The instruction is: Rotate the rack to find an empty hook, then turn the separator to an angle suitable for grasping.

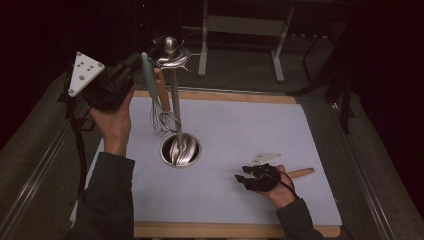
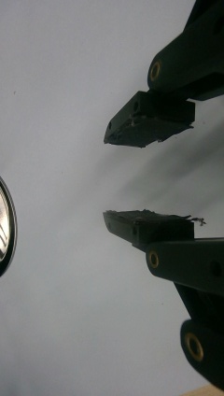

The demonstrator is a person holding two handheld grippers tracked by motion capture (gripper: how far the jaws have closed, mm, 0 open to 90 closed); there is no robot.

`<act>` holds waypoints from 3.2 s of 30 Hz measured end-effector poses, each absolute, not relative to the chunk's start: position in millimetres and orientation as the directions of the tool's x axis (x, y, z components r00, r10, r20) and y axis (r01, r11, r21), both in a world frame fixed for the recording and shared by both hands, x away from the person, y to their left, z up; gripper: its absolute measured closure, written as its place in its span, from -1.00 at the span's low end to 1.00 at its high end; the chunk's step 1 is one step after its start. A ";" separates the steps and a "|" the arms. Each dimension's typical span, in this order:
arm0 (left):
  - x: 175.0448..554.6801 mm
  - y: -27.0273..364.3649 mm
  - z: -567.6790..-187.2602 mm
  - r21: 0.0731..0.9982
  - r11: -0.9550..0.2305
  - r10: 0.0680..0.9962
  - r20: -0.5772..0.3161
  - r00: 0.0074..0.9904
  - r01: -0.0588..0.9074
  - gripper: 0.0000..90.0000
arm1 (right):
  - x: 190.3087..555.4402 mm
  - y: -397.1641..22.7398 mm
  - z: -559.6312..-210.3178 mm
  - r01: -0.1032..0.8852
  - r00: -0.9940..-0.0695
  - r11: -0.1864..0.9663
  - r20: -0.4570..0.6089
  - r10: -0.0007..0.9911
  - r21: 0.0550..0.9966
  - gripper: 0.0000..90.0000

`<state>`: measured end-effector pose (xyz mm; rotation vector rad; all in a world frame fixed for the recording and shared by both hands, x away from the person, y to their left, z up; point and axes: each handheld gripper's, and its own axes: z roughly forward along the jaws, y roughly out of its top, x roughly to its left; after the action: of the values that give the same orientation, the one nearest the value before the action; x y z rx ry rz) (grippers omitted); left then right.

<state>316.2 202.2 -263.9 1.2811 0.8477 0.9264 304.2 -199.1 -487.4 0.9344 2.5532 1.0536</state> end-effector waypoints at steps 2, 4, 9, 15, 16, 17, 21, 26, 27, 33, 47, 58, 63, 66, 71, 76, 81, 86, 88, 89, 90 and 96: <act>320.2 203.0 -263.1 0.995 0.048 0.918 -0.010 0.397 -0.085 1.00 | 304.1 -199.8 -487.0 0.473 -0.771 0.537 0.033 0.636 0.698 0.23; 322.3 203.3 -262.3 0.996 0.044 0.919 -0.009 0.394 -0.080 1.00 | 304.0 -200.4 -486.7 0.474 -0.770 0.535 0.033 0.637 0.699 0.24; 326.9 203.0 -260.4 0.997 0.036 0.923 -0.006 0.386 -0.070 0.99 | 304.3 -201.1 -486.5 0.472 -0.770 0.535 0.032 0.638 0.701 0.24; 331.4 202.5 -257.6 0.998 0.015 0.925 0.008 0.379 -0.057 0.99 | 304.0 -201.3 -486.4 0.471 -0.770 0.535 0.031 0.637 0.701 0.24; 331.4 202.5 -257.4 0.998 0.013 0.925 0.009 0.379 -0.056 0.99 | 303.8 -201.6 -486.3 0.474 -0.768 0.534 0.033 0.639 0.700 0.24; 331.2 202.6 -257.6 0.998 0.014 0.925 0.009 0.380 -0.056 0.99 | 303.7 -201.8 -486.1 0.475 -0.767 0.532 0.034 0.640 0.701 0.24; 330.1 204.6 -258.6 0.999 0.007 0.924 0.012 0.381 -0.047 0.99 | 303.7 -203.3 -485.8 0.477 -0.765 0.529 0.035 0.643 0.702 0.24; 325.6 208.0 -260.3 0.999 -0.005 0.920 0.023 0.392 -0.049 0.99 | 303.6 -204.3 -485.8 0.475 -0.766 0.531 0.033 0.642 0.702 0.23; 323.2 211.7 -261.9 0.999 -0.007 0.920 0.025 0.392 -0.047 0.99 | 303.6 -204.9 -485.7 0.476 -0.764 0.529 0.033 0.644 0.702 0.23; 313.5 225.2 -274.4 0.999 0.011 0.916 0.006 0.401 -0.039 0.97 | 303.4 -205.2 -486.0 0.478 -0.764 0.530 0.034 0.645 0.701 0.23; 291.6 230.1 -368.9 0.996 0.047 0.912 -0.076 0.404 0.079 0.94 | 302.8 -207.5 -485.1 0.477 -0.761 0.525 0.032 0.648 0.705 0.23; 292.9 227.0 -436.6 0.971 0.031 0.915 -0.124 0.385 0.239 0.92 | 304.8 -224.7 -479.5 0.494 -0.729 0.484 0.041 0.683 0.723 0.23; 287.8 226.8 -466.9 0.949 0.017 0.916 -0.141 0.377 0.315 0.91 | 305.7 -240.1 -476.1 0.510 -0.699 0.451 0.048 0.713 0.733 0.23; 287.4 226.7 -480.3 0.936 0.011 0.917 -0.149 0.371 0.351 0.89 | 305.6 -248.7 -474.7 0.519 -0.683 0.431 0.054 0.729 0.738 0.23; 286.4 227.5 -491.5 0.927 0.005 0.917 -0.154 0.367 0.376 0.83 | 304.7 -256.6 -473.5 0.529 -0.666 0.419 0.056 0.744 0.738 0.23; 278.0 226.3 -512.9 0.910 -0.015 0.920 -0.150 0.363 0.414 0.74 | 301.6 -276.3 -473.7 0.551 -0.627 0.406 0.042 0.778 0.729 0.29; 273.1 227.2 -525.8 0.900 -0.013 0.920 -0.161 0.358 0.437 0.68 | 296.7 -299.8 -481.3 0.597 -0.581 0.419 0.009 0.814 0.685 0.64; 272.0 229.6 -531.3 0.894 0.005 0.920 -0.180 0.349 0.448 0.67 | 295.1 -314.0 -486.8 0.632 -0.535 0.426 -0.033 0.844 0.648 0.93; 272.1 230.0 -534.0 0.891 0.007 0.919 -0.184 0.348 0.454 0.67 | 294.1 -320.0 -489.9 0.645 -0.516 0.430 -0.054 0.855 0.631 0.95; 272.7 229.4 -536.6 0.888 0.007 0.921 -0.185 0.343 0.460 0.66 | 293.2 -325.9 -493.5 0.657 -0.496 0.422 -0.063 0.866 0.624 0.98; 272.7 229.4 -536.6 0.888 0.007 0.921 -0.185 0.343 0.460 0.66 | 293.2 -325.9 -493.5 0.657 -0.496 0.422 -0.063 0.866 0.624 0.98; 272.5 229.7 -538.2 0.888 0.009 0.921 -0.186 0.342 0.460 0.66 | 288.4 -344.5 -503.2 0.698 -0.444 0.389 -0.063 0.894 0.602 1.00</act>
<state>272.5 229.7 -538.2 1.6139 1.2707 0.5831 288.4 -344.5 -503.2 1.3773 2.2747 0.7139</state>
